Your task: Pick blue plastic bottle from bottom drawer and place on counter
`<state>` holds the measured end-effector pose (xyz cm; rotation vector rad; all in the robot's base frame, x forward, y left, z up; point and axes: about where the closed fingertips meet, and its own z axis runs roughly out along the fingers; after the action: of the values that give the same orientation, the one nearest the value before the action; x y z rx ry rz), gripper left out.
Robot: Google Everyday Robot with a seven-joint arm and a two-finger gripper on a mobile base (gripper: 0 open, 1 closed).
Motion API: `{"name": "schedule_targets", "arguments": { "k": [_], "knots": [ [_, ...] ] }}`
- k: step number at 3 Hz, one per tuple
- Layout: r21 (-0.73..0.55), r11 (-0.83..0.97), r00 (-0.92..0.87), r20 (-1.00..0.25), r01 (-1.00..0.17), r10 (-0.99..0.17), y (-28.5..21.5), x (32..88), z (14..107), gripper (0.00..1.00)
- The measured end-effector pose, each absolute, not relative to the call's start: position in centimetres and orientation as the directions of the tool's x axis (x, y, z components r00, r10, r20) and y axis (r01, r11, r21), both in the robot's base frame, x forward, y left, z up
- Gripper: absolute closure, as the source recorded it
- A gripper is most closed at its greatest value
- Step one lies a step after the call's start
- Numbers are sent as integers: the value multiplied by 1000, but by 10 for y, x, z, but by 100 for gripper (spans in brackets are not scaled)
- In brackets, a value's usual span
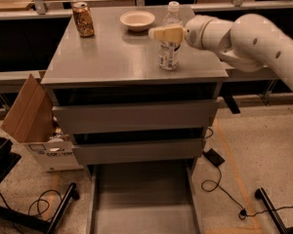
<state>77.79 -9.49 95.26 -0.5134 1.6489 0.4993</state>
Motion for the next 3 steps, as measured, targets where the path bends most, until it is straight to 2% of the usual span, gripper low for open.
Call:
{"name": "schedule_targets", "arguments": {
  "k": [1, 2, 3],
  "knots": [
    [-99, 776, -102, -973, -622, -206, -114, 755, 1007, 0],
    [-242, 788, -123, -920, -567, -371, -170, 722, 1050, 0],
    [-346, 847, -229, -858, -404, -460, -244, 654, 1075, 0]
  ]
}}
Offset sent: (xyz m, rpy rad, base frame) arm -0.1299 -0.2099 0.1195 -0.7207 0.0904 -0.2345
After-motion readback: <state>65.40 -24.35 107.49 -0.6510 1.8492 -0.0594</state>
